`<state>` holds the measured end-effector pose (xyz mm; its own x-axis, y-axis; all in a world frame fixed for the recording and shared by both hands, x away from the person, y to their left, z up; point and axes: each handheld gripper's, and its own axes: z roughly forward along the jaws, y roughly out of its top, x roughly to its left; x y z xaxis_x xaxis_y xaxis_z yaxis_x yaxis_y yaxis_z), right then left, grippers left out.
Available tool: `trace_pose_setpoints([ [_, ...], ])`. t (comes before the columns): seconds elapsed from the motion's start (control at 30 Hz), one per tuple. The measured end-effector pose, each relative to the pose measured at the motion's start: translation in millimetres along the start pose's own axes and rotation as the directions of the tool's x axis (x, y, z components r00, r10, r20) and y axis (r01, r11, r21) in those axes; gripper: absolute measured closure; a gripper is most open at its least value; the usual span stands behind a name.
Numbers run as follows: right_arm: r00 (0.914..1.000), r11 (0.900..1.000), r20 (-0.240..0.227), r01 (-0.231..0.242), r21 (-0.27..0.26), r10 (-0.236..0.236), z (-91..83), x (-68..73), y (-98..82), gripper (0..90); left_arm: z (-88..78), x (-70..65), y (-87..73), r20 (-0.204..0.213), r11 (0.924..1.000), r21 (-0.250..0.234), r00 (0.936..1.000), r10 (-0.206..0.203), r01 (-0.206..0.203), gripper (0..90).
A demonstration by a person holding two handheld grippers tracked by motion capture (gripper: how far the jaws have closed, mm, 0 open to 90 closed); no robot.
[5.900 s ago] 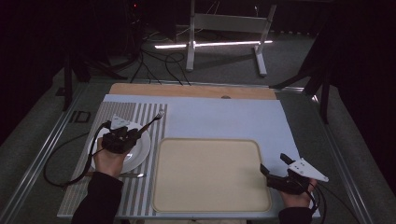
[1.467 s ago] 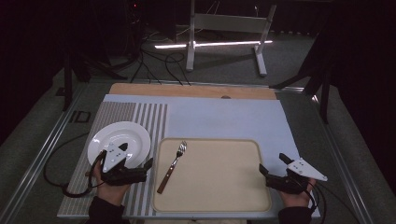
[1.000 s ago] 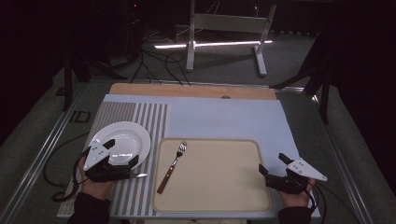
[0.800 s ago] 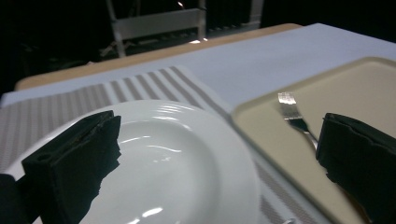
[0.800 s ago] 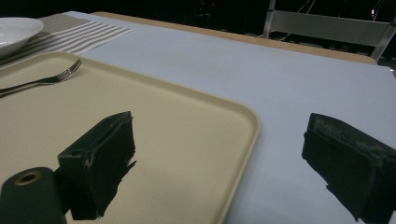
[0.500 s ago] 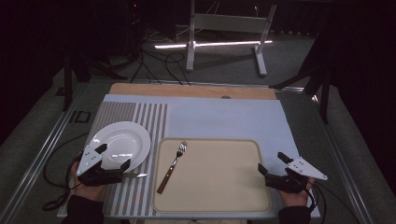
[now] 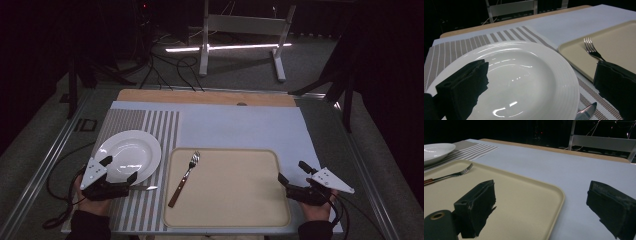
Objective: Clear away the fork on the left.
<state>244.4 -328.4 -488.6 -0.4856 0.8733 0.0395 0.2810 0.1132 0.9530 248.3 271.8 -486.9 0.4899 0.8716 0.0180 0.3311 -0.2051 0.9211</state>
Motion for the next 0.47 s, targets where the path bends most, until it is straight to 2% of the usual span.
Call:
trace_pose_setpoints([
  [0.23,0.9998,1.000,0.020,0.005,0.009,-0.005,-1.1,-2.8,-3.6,8.3,-3.8,1.8,1.6,-0.002,0.9995,-0.027,0.9999,0.014,-0.014,0.0],
  [0.47,0.9994,1.000,0.032,0.012,0.023,-0.013,0.5,-4.8,-5.6,8.3,-2.9,0.7,1.6,-0.003,0.9993,-0.025,0.9996,0.028,-0.028,0.0],
])
